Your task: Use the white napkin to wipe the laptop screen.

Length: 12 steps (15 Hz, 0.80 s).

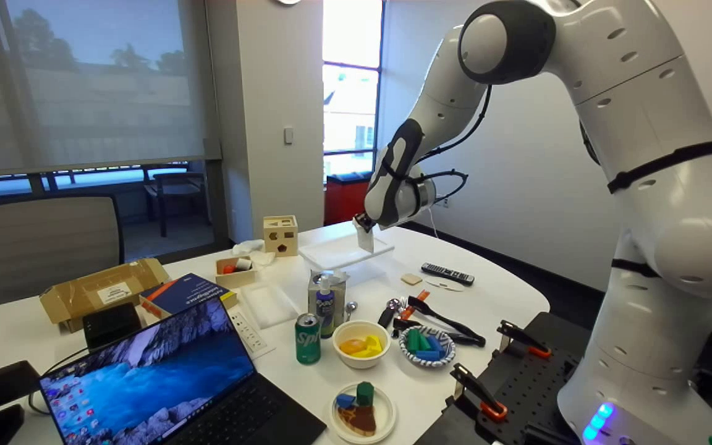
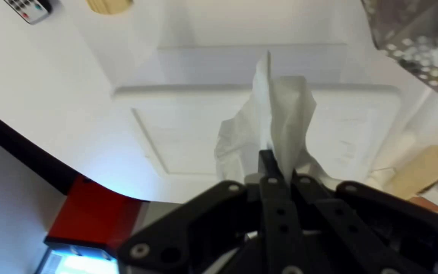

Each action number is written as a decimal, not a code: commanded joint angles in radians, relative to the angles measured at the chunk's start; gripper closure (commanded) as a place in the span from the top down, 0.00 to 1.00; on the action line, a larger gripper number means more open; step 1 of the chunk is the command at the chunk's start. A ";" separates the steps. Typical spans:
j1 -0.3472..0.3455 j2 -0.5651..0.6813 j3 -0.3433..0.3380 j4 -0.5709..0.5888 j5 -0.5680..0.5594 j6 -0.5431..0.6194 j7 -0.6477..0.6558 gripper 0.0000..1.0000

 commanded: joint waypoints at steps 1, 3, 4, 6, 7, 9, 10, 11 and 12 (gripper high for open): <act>0.086 0.136 -0.130 0.072 0.086 -0.099 0.102 0.00; 0.085 0.213 -0.151 0.125 0.080 -0.199 0.188 0.00; 0.087 0.246 -0.158 0.155 0.071 -0.258 0.240 0.00; 0.040 0.303 -0.115 0.236 0.049 -0.372 0.314 0.00; 0.023 0.334 -0.097 0.281 0.041 -0.411 0.345 0.00; -0.013 0.385 -0.061 0.365 0.030 -0.468 0.391 0.00; -0.027 0.405 -0.047 0.400 0.027 -0.490 0.408 0.00; -0.039 0.424 -0.036 0.432 0.024 -0.509 0.422 0.00; -0.053 0.436 -0.023 0.456 0.023 -0.524 0.432 0.00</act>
